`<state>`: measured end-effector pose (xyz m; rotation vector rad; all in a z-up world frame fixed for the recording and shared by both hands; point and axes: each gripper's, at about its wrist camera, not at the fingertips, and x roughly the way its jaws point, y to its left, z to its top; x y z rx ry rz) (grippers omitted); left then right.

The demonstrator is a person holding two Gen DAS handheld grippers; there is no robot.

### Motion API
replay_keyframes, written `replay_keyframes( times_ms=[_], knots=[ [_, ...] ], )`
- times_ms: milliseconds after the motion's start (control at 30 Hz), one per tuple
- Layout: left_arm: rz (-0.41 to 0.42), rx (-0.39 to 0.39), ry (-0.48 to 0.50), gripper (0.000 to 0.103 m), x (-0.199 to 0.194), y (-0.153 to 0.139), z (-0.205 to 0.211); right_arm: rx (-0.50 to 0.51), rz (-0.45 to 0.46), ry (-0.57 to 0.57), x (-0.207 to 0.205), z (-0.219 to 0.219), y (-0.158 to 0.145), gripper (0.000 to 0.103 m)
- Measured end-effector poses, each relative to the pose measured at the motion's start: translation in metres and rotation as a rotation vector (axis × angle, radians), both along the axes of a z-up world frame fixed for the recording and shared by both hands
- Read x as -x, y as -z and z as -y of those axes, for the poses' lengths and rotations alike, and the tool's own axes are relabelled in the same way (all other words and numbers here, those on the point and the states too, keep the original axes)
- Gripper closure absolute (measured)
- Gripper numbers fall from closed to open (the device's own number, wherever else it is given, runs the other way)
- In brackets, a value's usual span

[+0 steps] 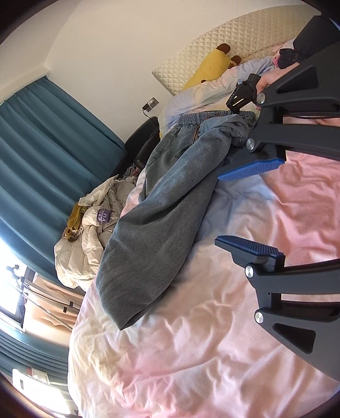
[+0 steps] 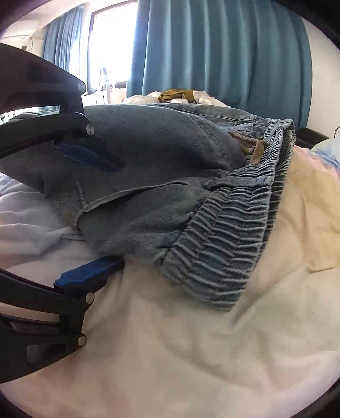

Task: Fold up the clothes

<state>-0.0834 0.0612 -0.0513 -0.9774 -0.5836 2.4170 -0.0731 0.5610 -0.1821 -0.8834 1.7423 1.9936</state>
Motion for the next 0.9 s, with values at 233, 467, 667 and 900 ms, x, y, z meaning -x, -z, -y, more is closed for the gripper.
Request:
replay_keyframes(
  times_ms=[233,467,667,900],
  knots=[
    [0.011,0.02,-0.006,0.058,0.003,0.006,-0.002,-0.242,0.035,0.012,0.017,-0.005,-0.018,0.077],
    [0.034,0.049,-0.005,0.058,0.007,0.013,-0.004,-0.53,0.102,0.133,-0.005,-0.019,-0.068,0.096],
    [0.06,0.038,-0.017,0.058,0.009,0.016,-0.001,-0.624,0.158,0.228,-0.023,-0.051,-0.075,0.096],
    [0.044,0.073,-0.016,0.058,0.013,0.011,-0.008,-0.513,0.249,0.181,-0.041,-0.068,-0.045,0.089]
  ],
)
